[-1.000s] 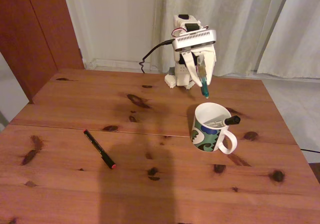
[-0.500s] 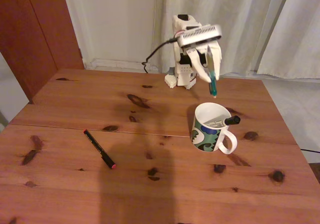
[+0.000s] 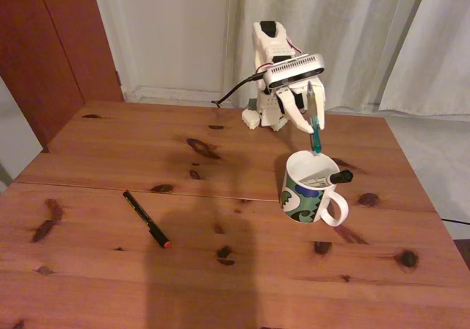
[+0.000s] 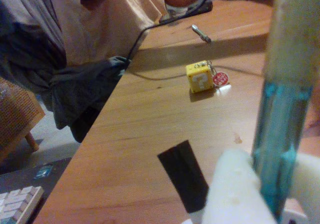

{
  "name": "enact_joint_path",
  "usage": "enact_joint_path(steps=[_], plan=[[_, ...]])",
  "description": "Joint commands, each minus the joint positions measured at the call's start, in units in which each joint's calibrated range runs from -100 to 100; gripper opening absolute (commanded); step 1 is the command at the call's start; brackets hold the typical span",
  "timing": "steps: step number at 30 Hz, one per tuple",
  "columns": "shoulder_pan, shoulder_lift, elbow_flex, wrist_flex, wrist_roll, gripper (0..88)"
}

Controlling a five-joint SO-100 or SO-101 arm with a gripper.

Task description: Clean up the desk and place the pens and markers into the cup

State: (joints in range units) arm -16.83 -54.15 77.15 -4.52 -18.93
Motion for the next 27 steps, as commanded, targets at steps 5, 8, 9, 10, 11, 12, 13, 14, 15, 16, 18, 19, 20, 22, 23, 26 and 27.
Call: enact_joint_path(steps=[5,8,9,10,11,12,13,14,15,16,18,19,20,22,23,26,27], plan=[[0.14,7.44,-5.74,-1.97,0.12,0.7],[0.31,10.83,-8.81,-1.97,0.07,0.7],[0.39,11.91,-9.62,-1.97,0.07,0.7],[0.39,12.82,-10.34,-1.97,0.07,0.7],[0.39,13.65,-10.88,-1.97,0.07,0.7],[0.71,14.31,-11.24,-1.97,0.07,0.7],[1.19,14.89,-11.24,-1.97,0.07,0.7],[1.51,15.3,-11.24,-1.97,0.07,0.7],[1.51,15.63,-11.15,-1.97,0.07,1.0],[1.51,15.8,-10.79,-1.97,0.07,1.1],[1.99,15.88,-10.34,-1.97,0.07,1.2],[2.07,15.88,-10.25,-1.97,0.07,1.2],[2.07,15.88,-10.25,-1.97,0.07,1.2],[2.07,15.88,-10.25,-1.97,0.07,1.5],[2.07,15.88,-10.25,-1.97,0.07,2.5],[2.16,15.63,-10.25,-1.8,0.17,8.3],[2.4,15.55,-10.25,-1.72,0.33,9.8]])
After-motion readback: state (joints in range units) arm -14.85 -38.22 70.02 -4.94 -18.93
